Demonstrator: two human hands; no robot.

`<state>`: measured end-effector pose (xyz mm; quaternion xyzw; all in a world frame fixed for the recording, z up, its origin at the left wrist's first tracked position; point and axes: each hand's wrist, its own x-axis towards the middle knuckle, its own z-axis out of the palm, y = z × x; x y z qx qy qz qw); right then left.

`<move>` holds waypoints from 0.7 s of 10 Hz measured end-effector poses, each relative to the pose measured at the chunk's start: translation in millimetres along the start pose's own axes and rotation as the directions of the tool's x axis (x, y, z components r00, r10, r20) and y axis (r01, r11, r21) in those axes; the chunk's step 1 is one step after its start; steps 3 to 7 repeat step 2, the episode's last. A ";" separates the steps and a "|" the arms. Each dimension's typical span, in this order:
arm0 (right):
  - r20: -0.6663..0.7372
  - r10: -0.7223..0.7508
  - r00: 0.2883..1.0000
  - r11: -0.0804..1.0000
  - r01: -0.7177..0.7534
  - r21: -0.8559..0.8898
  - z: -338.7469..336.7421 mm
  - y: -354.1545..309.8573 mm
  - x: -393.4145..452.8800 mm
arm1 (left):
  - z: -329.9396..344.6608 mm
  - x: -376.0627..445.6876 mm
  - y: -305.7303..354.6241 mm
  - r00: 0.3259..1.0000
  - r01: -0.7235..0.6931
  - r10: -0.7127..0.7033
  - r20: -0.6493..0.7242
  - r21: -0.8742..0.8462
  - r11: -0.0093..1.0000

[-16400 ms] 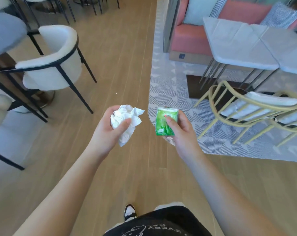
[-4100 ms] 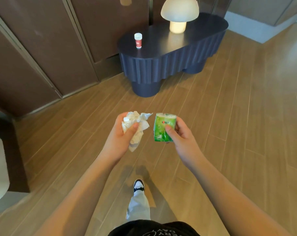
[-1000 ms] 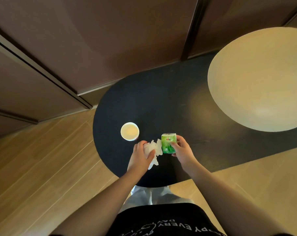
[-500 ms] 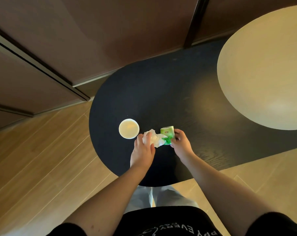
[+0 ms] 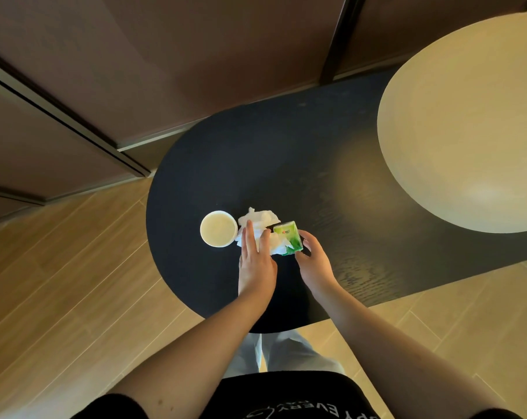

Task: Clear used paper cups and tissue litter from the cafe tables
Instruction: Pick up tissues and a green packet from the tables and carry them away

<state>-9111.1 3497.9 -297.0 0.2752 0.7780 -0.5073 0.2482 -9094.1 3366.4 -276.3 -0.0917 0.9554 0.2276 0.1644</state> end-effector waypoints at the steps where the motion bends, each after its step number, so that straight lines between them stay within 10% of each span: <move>1: 0.028 -0.017 0.999 0.998 0.015 0.061 -5.9 -2.9 -12.5 | -2.6 -11.8 -1.4 0.999 -0.033 0.033 -0.014 0.007 0.999; 7: 0.034 -0.044 0.998 0.991 0.039 0.125 -12.3 -11.6 -26.3 | -6.3 -20.7 -6.3 0.997 -0.075 0.075 -0.013 0.008 0.997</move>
